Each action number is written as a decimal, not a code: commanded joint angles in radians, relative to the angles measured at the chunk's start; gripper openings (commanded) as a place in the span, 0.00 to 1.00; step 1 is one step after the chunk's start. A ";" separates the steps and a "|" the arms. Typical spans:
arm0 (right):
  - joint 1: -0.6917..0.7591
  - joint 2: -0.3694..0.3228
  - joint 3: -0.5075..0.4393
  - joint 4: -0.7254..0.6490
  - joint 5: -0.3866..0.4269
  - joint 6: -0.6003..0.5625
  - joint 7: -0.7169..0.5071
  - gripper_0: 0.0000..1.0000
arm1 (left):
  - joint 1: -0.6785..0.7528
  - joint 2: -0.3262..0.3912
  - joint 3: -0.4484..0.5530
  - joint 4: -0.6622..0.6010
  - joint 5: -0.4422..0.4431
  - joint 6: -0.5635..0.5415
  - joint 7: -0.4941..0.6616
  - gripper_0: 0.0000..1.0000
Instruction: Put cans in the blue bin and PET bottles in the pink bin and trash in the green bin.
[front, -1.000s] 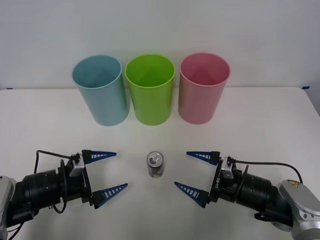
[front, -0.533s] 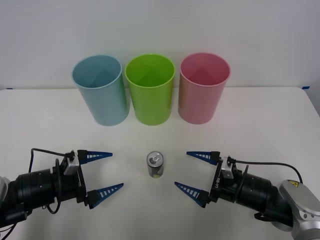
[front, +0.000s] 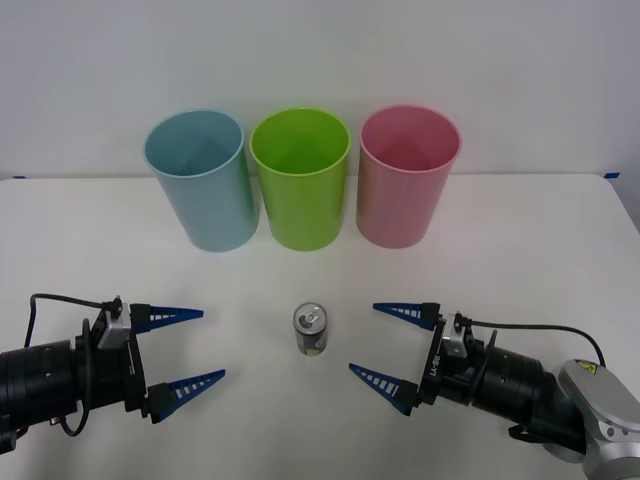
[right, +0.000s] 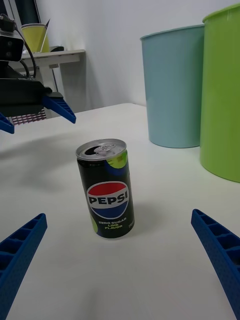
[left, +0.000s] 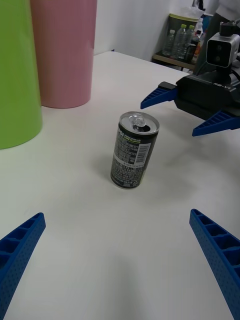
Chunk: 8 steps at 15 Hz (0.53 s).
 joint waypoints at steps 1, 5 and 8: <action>0.000 0.000 0.000 0.000 0.000 0.000 0.000 1.00 | 0.020 0.050 0.002 -0.003 0.039 -0.003 0.027 1.00; 0.000 0.000 0.000 0.000 0.000 0.000 0.000 1.00 | 0.071 0.134 0.008 -0.054 0.094 -0.001 0.136 1.00; 0.000 0.000 0.000 0.000 0.000 0.000 0.000 1.00 | 0.114 0.166 0.022 -0.087 0.137 -0.003 0.177 1.00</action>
